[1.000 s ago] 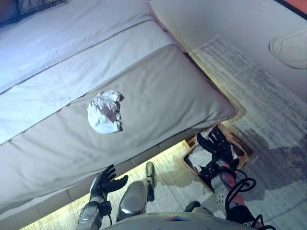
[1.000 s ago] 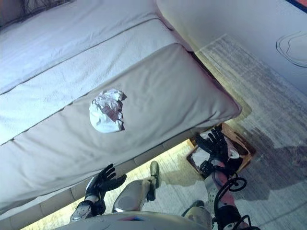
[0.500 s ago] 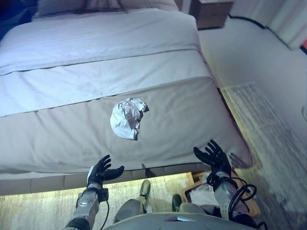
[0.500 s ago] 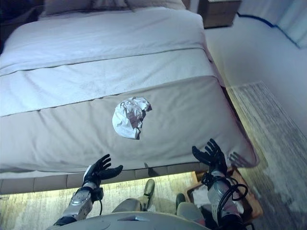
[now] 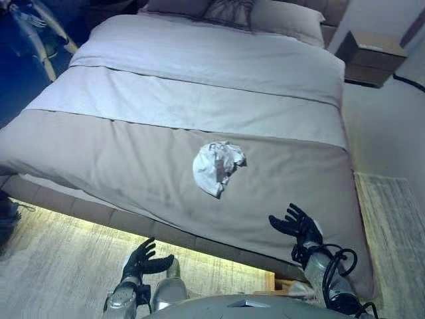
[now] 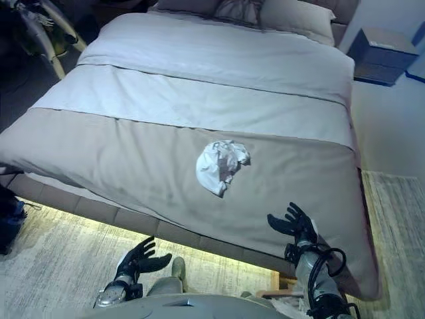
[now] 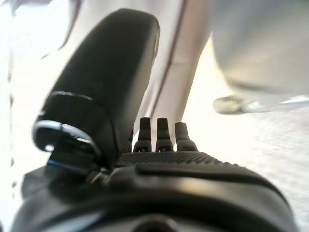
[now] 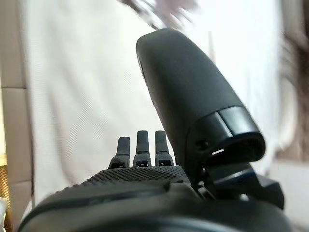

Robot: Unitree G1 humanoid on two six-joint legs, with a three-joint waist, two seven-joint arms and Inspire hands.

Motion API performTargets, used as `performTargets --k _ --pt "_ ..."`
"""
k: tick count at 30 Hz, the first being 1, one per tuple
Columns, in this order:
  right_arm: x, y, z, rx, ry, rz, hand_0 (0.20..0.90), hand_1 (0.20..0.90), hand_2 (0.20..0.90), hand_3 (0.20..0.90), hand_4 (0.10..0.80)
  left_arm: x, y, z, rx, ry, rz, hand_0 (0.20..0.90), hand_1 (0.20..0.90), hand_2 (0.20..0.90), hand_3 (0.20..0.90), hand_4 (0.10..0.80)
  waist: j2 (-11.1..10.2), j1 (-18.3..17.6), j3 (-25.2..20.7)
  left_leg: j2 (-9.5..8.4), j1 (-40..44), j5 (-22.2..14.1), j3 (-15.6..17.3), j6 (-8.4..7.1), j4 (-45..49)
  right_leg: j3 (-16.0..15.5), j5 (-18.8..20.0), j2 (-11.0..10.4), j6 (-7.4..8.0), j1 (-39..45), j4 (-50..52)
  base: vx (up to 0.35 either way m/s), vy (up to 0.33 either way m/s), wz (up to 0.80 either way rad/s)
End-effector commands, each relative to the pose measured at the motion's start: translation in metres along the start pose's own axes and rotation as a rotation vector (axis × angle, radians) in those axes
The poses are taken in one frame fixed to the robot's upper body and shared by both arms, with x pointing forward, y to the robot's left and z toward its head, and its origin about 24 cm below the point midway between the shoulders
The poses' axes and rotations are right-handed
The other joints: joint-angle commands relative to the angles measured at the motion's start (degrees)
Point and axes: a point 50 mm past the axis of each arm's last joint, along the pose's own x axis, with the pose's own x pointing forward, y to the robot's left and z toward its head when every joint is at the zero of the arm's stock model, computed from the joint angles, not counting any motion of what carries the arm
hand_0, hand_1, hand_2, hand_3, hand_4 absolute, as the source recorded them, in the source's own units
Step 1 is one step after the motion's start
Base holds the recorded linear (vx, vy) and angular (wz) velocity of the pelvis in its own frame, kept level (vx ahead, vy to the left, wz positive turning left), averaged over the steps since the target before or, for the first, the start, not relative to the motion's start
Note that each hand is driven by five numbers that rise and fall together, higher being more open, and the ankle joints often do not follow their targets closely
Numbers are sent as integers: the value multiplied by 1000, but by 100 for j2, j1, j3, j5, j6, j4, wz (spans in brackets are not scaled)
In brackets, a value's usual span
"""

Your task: Pick up the clothes from the bed and place them into the basket

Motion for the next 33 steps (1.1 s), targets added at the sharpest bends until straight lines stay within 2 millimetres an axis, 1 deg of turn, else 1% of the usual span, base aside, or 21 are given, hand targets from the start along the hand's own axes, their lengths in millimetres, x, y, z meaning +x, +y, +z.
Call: performTargets --k 1,3,5,6,7,9,10,11,12,13,16,18,19,21,22,25,27,29,30,31,33 --pt "10 -17 39 -124 -134 -54 900 900 900 900 800 6 18 29 26 -122 39 900 900 900 900 800 175 78 -302 263 -201 273 -213 -139 -165 93 571 -289 687 -317 286 191 320 2" --pt "14 -22 37 -186 -124 -85 900 900 900 900 800 7 24 31 45 -121 53 900 900 900 900 800 135 131 -312 50 -141 183 -214 39 -170 191 715 -474 771 -371 693 162 249 4" --pt "17 -29 36 -232 -101 -114 900 900 900 900 800 8 28 31 73 -116 56 900 900 900 900 800 137 174 -283 -112 -78 129 -243 203 -161 322 1122 -696 844 -673 1547 135 198 13" --pt "19 -34 36 -253 -94 -124 900 900 900 900 800 7 31 30 86 -116 57 900 900 900 900 800 176 164 -243 -146 -3 83 -296 270 -179 446 1285 -706 850 -948 1971 164 135 9" --pt "22 -38 39 -287 -87 -138 900 900 900 900 800 6 35 31 91 -116 67 900 900 900 900 800 200 130 -188 -148 96 22 -340 293 -225 568 1362 -617 832 -1231 2134 176 30 12" --pt "24 -42 43 -299 -83 -155 900 900 900 900 800 5 42 31 83 -119 83 900 900 900 900 800 194 94 -116 -113 170 2 -383 234 -295 553 1374 -480 810 -1411 1804 136 -118 35" --pt "28 -46 52 -328 -98 -169 900 900 900 900 800 4 48 35 76 -140 88 900 900 900 900 800 168 89 -28 -53 186 -61 -380 146 -295 428 1304 -332 793 -1523 1271 65 -155 44" --pt "28 -46 52 -328 -99 -169 900 900 900 900 800 4 48 35 75 -141 88 900 900 900 900 800 179 82 -19 -38 196 -69 -387 138 -295 415 1303 -318 787 -1503 1258 81 -238 39" --pt "28 -51 51 -326 -97 -181 900 900 900 900 800 3 54 35 49 -147 119 900 900 900 900 800 152 119 63 49 109 -35 -417 147 -291 541 1133 -211 749 -1421 1075 83 -178 28" --pt "28 -50 49 -324 -95 -180 900 900 900 900 800 3 53 33 44 -138 120 900 900 900 900 800 109 159 63 6 47 -29 -466 168 -263 551 1056 -134 754 -1310 868 87 -200 42" --pt "30 -55 55 -366 -108 -173 900 900 900 900 800 2 48 26 67 -120 88 900 900 900 900 800 33 310 20 16 -42 9 -538 124 -245 405 910 -23 683 -1105 467 74 -145 43" --pt "34 -66 70 -420 -115 -164 900 900 900 900 800 -2 39 12 84 -84 72 900 900 900 900 800 5 444 -20 48 -90 50 -588 56 -246 374 840 60 633 -916 178 160 -105 15" --pt "34 -66 71 -431 -116 -161 900 900 900 900 800 -2 39 11 82 -82 74 900 900 900 900 800 7 449 -19 50 -89 51 -591 53 -246 371 840 62 632 -907 170 165 -67 10" --pt "36 -64 86 -584 -153 -163 900 900 900 900 800 -7 40 2 94 -62 70 900 900 900 900 800 12 586 -34 95 -181 85 -633 -31 -200 267 751 92 573 -794 87 143 -66 -1" --pt "36 -64 87 -592 -157 -167 900 900 900 900 800 -7 40 2 94 -61 71 900 900 900 900 800 13 594 -34 99 -191 90 -634 -37 -196 256 748 91 571 -791 86 70 -84 6" --pt "41 -55 127 -663 -287 -263 900 900 900 900 800 -2 46 17 90 -114 59 900 900 900 900 800 93 752 154 141 -514 185 -764 -101 -154 112 648 129 491 -965 164 -55 -129 11" --pt "44 -44 167 -656 -390 -305 900 900 900 900 800 5 47 34 81 -158 63 900 900 900 900 800 159 823 362 137 -755 239 -890 -126 -112 65 583 165 429 -1157 260 -161 -122 8" --pt "42 -39 196 -663 -471 -312 900 900 900 900 800 7 47 43 74 -185 63 900 900 900 900 800 213 899 502 128 -926 280 -976 -149 -77 20 541 183 401 -1290 337 -120 -96 8" --pt "41 -38 203 -670 -494 -306 900 900 900 900 800 8 47 44 73 -191 62 900 900 900 900 800 230 916 536 128 -973 289 -999 -154 -64 3 526 184 394 -1330 367 -110 -98 15" --pt "37 -36 224 -707 -554 -302 900 900 900 900 800 9 48 50 73 -206 59 900 900 900 900 800 295 979 647 133 -1124 334 -1069 -176 -28 -71 487 185 368 -1457 463 -75 -91 21" --pt "32 -34 242 -747 -603 -285 900 900 900 900 800 7 50 49 73 -210 63 900 900 900 900 800 366 1061 761 128 -1265 369 -1164 -208 36 -129 450 190 326 -1569 554 -25 -100 19"
